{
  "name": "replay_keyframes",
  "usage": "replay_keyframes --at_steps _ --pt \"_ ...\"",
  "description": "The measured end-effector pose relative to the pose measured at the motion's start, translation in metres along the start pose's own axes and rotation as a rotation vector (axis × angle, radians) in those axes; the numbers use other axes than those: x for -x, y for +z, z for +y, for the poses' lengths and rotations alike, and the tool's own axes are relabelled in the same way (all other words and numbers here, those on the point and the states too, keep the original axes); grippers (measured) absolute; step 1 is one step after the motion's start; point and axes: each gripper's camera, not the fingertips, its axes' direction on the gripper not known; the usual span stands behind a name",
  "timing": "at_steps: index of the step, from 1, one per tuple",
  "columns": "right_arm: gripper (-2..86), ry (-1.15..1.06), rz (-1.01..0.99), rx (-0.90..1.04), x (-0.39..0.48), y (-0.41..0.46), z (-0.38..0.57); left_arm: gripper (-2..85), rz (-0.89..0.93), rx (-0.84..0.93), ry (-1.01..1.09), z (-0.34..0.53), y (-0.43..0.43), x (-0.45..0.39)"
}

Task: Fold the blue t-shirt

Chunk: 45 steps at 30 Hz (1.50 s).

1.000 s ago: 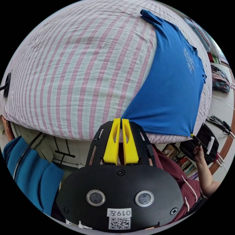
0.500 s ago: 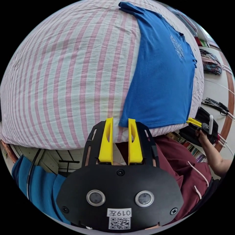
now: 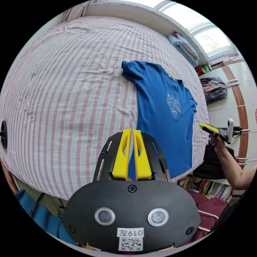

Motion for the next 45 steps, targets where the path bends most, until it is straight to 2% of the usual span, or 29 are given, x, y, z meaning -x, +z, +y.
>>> replay_keyframes --at_steps 4,8,10,13,16,20,25,28,29,35,38,42,45 --pt "8.0 -0.062 -0.115 -0.07 -0.002 0.019 -0.108 9.8 0.022 -0.133 -0.02 -0.061 0.008 0.017" --pt "7.8 -0.28 -0.126 -0.146 0.018 0.027 -0.222 13.0 0.057 -0.222 0.109 -0.108 0.008 0.036" --pt "7.8 -0.394 -0.086 -0.12 0.035 0.04 -0.264 14.2 0.015 -0.211 0.267 -0.136 0.005 0.035" --pt "8.3 -0.54 -0.095 -0.037 0.063 0.073 -0.321 14.5 0.031 -0.122 0.36 -0.161 0.01 0.037" --pt "8.3 -0.646 -0.066 0.053 0.091 0.114 -0.362 13.6 0.119 -0.095 0.343 -0.168 0.02 0.048" --pt "8.5 -0.69 -0.148 0.217 0.11 0.168 -0.402 12.9 0.179 -0.06 0.302 -0.159 0.038 0.055" --pt "8.4 -0.775 -0.146 0.356 0.13 0.209 -0.411 11.6 0.167 -0.067 0.242 -0.141 0.056 0.054" --pt "4.2 -0.818 -0.116 0.413 0.132 0.224 -0.403 10.5 0.126 -0.056 0.244 -0.141 0.064 0.044" --pt "0.6 -0.834 -0.08 0.402 0.131 0.224 -0.398 10.2 0.116 -0.055 0.244 -0.141 0.065 0.043" --pt "-0.9 -0.859 -0.161 0.101 0.103 0.17 -0.357 3.7 0.076 -0.126 0.253 -0.139 0.061 0.025" --pt "-0.9 -0.861 -0.152 0.074 0.083 0.161 -0.322 1.9 0.006 -0.162 0.321 -0.13 0.055 0.005" --pt "-0.1 -0.827 -0.067 0.168 0.055 0.178 -0.281 0.9 -0.151 -0.177 0.535 -0.11 0.052 -0.038" --pt "2.9 -0.779 -0.068 0.127 0.043 0.171 -0.271 0.8 -0.244 -0.155 0.661 -0.097 0.055 -0.062"
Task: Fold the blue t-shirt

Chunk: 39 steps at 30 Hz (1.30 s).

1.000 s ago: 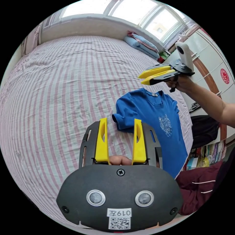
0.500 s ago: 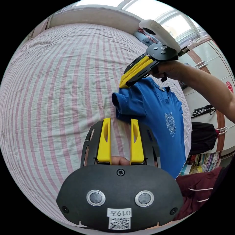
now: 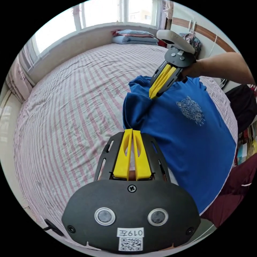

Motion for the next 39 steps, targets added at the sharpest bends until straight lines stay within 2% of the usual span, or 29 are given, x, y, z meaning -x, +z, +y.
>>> replay_keyframes --at_steps 2,6,10,13,17,20,22,25,29,32,34,36,39 --pt "7.1 0.029 0.009 -0.028 -0.003 -0.008 0.0 0.9 -0.034 -0.019 -0.046 0.002 -0.006 0.002" --pt "7.6 0.065 -0.028 -0.136 -0.018 -0.028 -0.013 1.8 0.043 -0.051 -0.245 0.013 -0.009 0.031" --pt "7.7 0.186 -0.181 -0.227 -0.058 -0.032 -0.04 4.3 0.133 -0.058 -0.416 0.028 -0.003 0.056" --pt "8.8 0.255 -0.276 -0.153 -0.086 -0.008 -0.067 8.5 0.257 -0.07 -0.566 0.04 0.005 0.071" --pt "6.5 0.238 -0.356 0.01 -0.083 0.025 -0.088 11.0 0.317 -0.02 -0.59 0.039 0.017 0.07" --pt "1.4 0.187 -0.315 -0.031 -0.064 0.019 -0.087 9.2 0.368 -0.032 -0.606 0.037 0.02 0.067" --pt "0.8 0.145 -0.287 -0.137 -0.049 0.001 -0.081 4.7 0.44 -0.048 -0.57 0.031 0.021 0.06" --pt "1.2 0.048 -0.178 -0.239 -0.01 -0.026 -0.063 2.4 0.343 -0.116 -0.451 0.024 0.004 0.035" --pt "7.7 -0.112 0.002 -0.066 0.054 -0.014 -0.036 1.5 0.208 -0.148 -0.283 0.018 -0.016 -0.009" --pt "8.3 -0.171 0.076 0.065 0.084 0.006 -0.019 1.1 0.071 -0.109 -0.123 0.015 -0.021 -0.049" --pt "7.4 -0.129 0.087 0.061 0.085 0.006 -0.015 0.9 0.005 -0.083 -0.048 0.016 -0.021 -0.072" --pt "7.0 -0.051 0.08 -0.028 0.078 -0.006 -0.021 0.8 -0.014 -0.07 -0.038 0.018 -0.019 -0.08" --pt "8.0 -0.193 0.18 -0.004 0.09 0.001 -0.048 0.7 -0.015 -0.053 -0.066 0.021 -0.013 -0.082"
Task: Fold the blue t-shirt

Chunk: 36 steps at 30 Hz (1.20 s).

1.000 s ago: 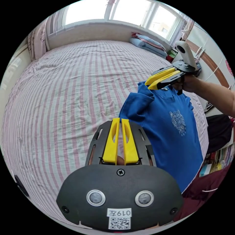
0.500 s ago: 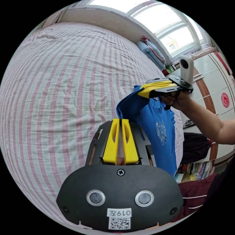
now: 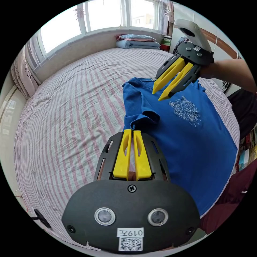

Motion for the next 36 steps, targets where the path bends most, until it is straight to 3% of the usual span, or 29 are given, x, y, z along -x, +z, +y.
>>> replay_keyframes --at_steps 6,12,20,23,28,31,36 --pt "9.5 -0.489 0.074 0.159 0.023 0.035 -0.058 0.6 0.005 0.003 0.003 0.002 0.003 -0.001" --pt "9.3 -0.642 -0.121 0.291 0.005 0.059 -0.103 0.6 0.024 0.003 -0.001 0.006 0.006 -0.001" --pt "7.4 -0.489 -0.492 0.397 -0.058 0.085 -0.149 0.6 0.052 0.002 -0.014 0.011 0.014 0.009" --pt "6.6 -0.469 -0.489 0.351 -0.074 0.083 -0.16 0.6 0.059 0.0 -0.016 0.014 0.017 0.016" --pt "5.5 -0.597 -0.495 0.462 -0.059 0.102 -0.164 0.7 0.071 0.003 -0.023 0.017 0.022 0.031" --pt "0.3 -0.625 -0.483 0.452 -0.056 0.104 -0.164 0.8 0.08 0.003 -0.038 0.02 0.026 0.041" --pt "-0.9 -0.466 -0.477 0.242 -0.101 0.074 -0.185 0.8 0.155 -0.038 -0.216 0.034 0.025 0.074"
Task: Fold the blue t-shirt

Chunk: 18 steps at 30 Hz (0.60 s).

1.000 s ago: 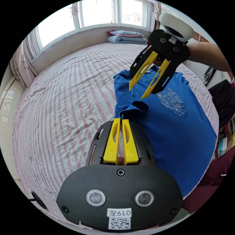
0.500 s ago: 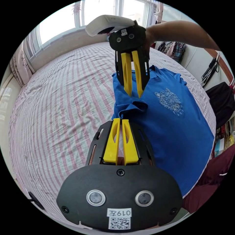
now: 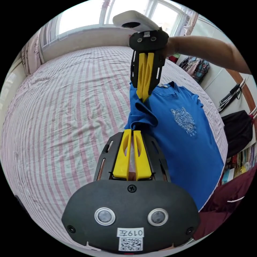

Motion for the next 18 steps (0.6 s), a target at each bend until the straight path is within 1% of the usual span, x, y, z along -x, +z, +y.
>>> replay_keyframes --at_steps 1,3,6,7,11,14,18 --pt "-0.9 0.015 0.022 -0.031 -0.004 -0.007 0.001 0.9 0.031 -0.02 -0.075 0.003 -0.003 0.013" --pt "-1.0 0.057 0.128 -0.144 -0.022 -0.03 -0.001 0.9 0.086 -0.05 -0.201 0.01 -0.005 0.034" --pt "-1.0 0.065 0.226 -0.158 -0.044 -0.036 -0.019 1.1 0.15 -0.071 -0.38 0.019 -0.003 0.066" --pt "-1.0 0.064 0.232 -0.145 -0.049 -0.034 -0.024 1.1 0.163 -0.073 -0.436 0.022 -0.001 0.076" --pt "-1.0 0.049 0.224 -0.035 -0.074 -0.004 -0.053 1.3 0.17 -0.064 -0.523 0.022 0.005 0.096" --pt "-0.9 0.06 0.205 0.018 -0.084 0.018 -0.058 1.4 0.149 0.003 -0.559 0.017 0.013 0.107" --pt "-0.3 0.16 0.131 -0.04 -0.099 0.023 -0.046 1.5 0.178 0.053 -0.641 0.019 0.018 0.122"
